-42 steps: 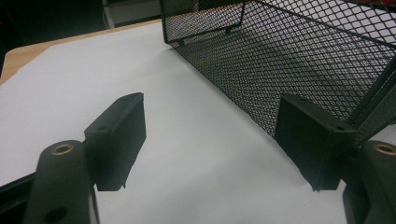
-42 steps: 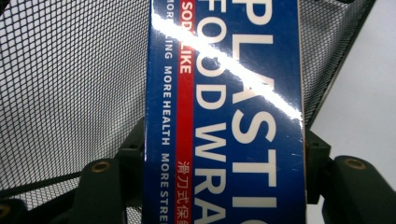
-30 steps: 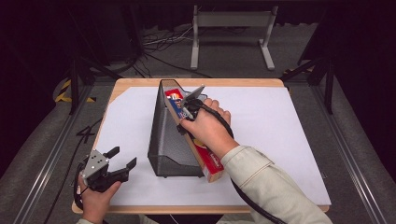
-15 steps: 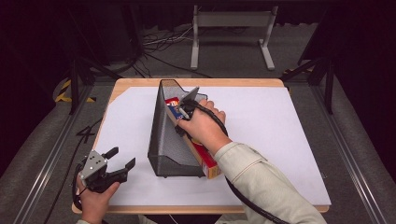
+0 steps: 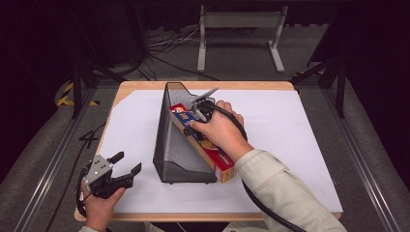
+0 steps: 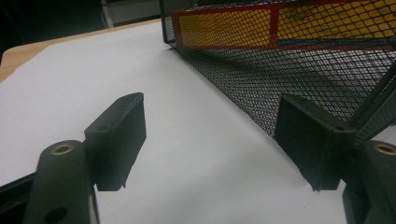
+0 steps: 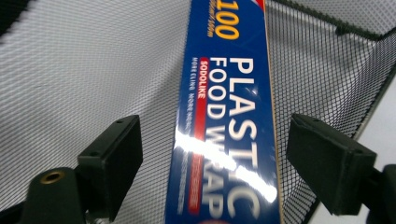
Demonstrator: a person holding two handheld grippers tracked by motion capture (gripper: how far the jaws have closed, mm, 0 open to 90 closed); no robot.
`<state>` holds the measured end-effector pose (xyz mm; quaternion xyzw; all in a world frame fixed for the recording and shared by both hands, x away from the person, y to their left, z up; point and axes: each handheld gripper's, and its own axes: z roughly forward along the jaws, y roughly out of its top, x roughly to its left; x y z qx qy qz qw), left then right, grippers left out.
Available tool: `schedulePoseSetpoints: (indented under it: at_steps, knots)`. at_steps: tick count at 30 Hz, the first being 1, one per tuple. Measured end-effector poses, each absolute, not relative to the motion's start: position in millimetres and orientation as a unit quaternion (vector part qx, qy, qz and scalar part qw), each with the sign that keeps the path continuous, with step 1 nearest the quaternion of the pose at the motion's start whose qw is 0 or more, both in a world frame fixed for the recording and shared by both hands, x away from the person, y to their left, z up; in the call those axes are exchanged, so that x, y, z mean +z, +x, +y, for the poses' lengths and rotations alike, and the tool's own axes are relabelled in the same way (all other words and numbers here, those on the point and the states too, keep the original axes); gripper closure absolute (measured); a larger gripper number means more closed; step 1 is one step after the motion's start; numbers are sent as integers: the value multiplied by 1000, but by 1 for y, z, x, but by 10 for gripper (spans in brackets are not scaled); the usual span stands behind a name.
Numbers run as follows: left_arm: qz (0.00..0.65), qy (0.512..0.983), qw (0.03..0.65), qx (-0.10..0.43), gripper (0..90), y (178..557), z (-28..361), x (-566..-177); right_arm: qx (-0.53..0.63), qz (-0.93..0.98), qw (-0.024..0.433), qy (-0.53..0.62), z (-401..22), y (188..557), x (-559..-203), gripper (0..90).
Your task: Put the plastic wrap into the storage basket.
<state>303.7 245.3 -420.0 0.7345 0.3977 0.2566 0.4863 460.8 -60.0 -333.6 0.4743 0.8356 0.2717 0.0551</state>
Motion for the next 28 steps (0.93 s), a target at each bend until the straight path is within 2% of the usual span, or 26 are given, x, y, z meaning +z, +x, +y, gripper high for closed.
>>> schedulePoseSetpoints:
  at_steps: [7, 13, 14, 21, 28]
  knots:
    - [399, 733, 487, 258, 258, 304, 245, -419, 379, 825, 80, 412, -106, 437, -312, 181]
    - [398, 736, 484, 257, 258, 306, 243, -420, 467, 798, 133, 357, -175, 399, -311, 182]
    - [398, 735, 484, 257, 258, 306, 243, -420, 467, 798, 133, 357, -175, 399, -311, 182]
    - [400, 734, 484, 258, 257, 305, 243, -419, 507, 763, 211, 341, -268, 351, -350, 199]
    - [397, 737, 482, 260, 255, 304, 242, -419, 508, 746, 229, 365, -310, 336, -392, 212]
